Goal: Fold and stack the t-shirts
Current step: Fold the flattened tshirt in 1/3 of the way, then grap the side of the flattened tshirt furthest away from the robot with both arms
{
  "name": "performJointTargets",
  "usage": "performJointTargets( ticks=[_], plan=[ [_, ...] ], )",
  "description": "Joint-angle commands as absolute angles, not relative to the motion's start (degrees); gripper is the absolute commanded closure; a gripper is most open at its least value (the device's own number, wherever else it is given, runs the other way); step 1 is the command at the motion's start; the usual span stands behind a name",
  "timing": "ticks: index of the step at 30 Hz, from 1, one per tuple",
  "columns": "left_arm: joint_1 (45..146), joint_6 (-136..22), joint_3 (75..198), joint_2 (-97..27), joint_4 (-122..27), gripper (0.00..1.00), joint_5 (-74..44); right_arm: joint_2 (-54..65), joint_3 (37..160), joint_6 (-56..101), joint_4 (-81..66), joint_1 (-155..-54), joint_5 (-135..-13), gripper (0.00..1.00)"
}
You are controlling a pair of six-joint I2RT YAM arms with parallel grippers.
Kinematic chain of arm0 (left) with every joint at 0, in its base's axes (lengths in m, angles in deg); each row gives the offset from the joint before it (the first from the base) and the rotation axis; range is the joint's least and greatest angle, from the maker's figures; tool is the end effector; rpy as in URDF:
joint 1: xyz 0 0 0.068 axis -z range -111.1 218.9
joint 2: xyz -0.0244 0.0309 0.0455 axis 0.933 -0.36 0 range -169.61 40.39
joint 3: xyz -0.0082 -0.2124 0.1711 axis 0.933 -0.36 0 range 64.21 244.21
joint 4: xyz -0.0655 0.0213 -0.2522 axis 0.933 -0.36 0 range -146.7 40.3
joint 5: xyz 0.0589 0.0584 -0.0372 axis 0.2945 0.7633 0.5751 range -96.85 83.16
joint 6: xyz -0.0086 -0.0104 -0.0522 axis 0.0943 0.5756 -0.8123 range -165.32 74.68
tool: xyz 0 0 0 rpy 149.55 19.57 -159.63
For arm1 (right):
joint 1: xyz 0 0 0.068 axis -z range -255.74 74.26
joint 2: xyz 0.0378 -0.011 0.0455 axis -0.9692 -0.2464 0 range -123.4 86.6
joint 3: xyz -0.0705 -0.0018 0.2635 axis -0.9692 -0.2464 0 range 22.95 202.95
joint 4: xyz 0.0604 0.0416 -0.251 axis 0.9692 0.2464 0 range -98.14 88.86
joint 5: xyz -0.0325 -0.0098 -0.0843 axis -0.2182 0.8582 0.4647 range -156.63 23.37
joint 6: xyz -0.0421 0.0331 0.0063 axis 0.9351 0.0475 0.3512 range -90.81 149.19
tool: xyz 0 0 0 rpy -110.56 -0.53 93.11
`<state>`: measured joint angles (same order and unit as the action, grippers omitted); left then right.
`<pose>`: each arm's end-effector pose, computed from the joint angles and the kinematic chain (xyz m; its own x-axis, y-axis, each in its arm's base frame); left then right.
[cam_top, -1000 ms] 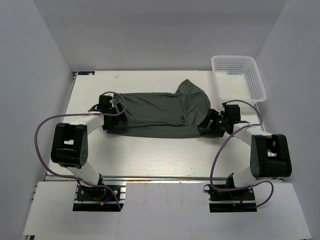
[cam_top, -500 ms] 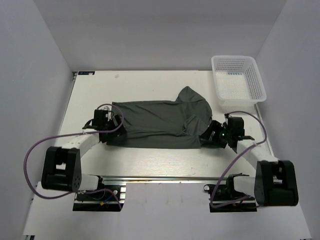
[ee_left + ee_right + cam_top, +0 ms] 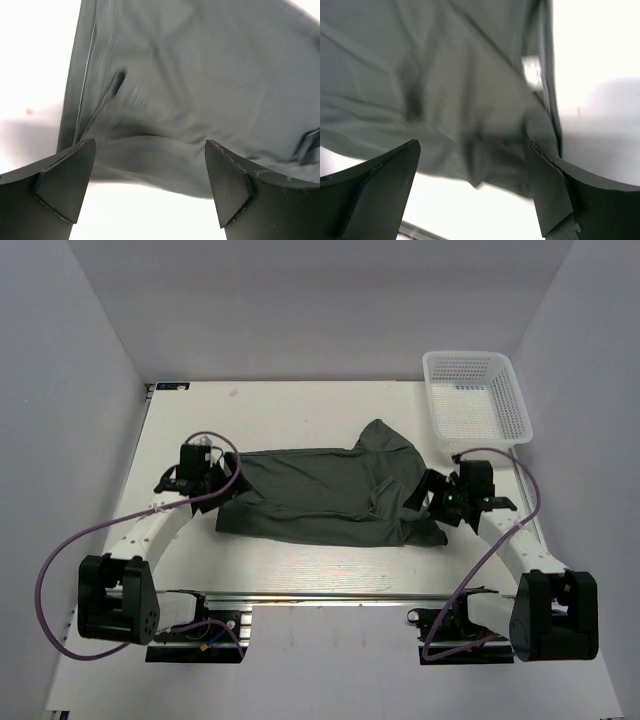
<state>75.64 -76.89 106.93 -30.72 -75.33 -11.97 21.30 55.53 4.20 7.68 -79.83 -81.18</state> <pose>0.2409 -0.0317 0.2111 -0.7732 -0.4336 -0.4628 -0.2767 0.8872 -0.3691 0.2188 0.0247 0.1901 -0.7768 0.3543 -0.5206 0.1028 0.8869 0.4503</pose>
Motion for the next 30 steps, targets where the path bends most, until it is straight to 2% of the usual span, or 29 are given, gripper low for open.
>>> performJointTargets(
  ticks=[1,9,11,15,21,24,30],
  plan=[
    [74.71,-76.52,116.12,-36.56,-77.29,0.00,-9.40,17.54,64.95,6.34,7.59,-80.83,-80.08,0.10],
    [74.17,-76.44,134.58,-55.13,-88.37,0.00,3.52,-1.51,84.90,8.35,7.41,-84.43,-74.02,0.10],
    [74.17,-76.44,136.19,-57.42,-88.38,0.00,4.14,-4.61,92.46,9.58,7.77,-84.96,-73.75,0.10],
    [74.17,-76.44,139.96,-63.48,-85.48,0.00,3.61,-21.20,107.19,12.05,11.27,-85.40,-72.44,0.10],
    [74.17,-76.44,147.69,-72.71,-84.33,0.00,4.76,-37.11,127.59,17.32,17.35,-86.19,-71.11,0.10],
    [74.17,-76.44,148.23,-75.17,-83.72,0.03,4.76,-41.62,134.74,18.82,17.79,-86.63,-71.03,0.10],
    [74.17,-75.91,148.23,-77.03,-82.40,0.18,3.44,-48.39,139.93,17.59,13.58,-87.51,-73.04,0.10]
  ],
)
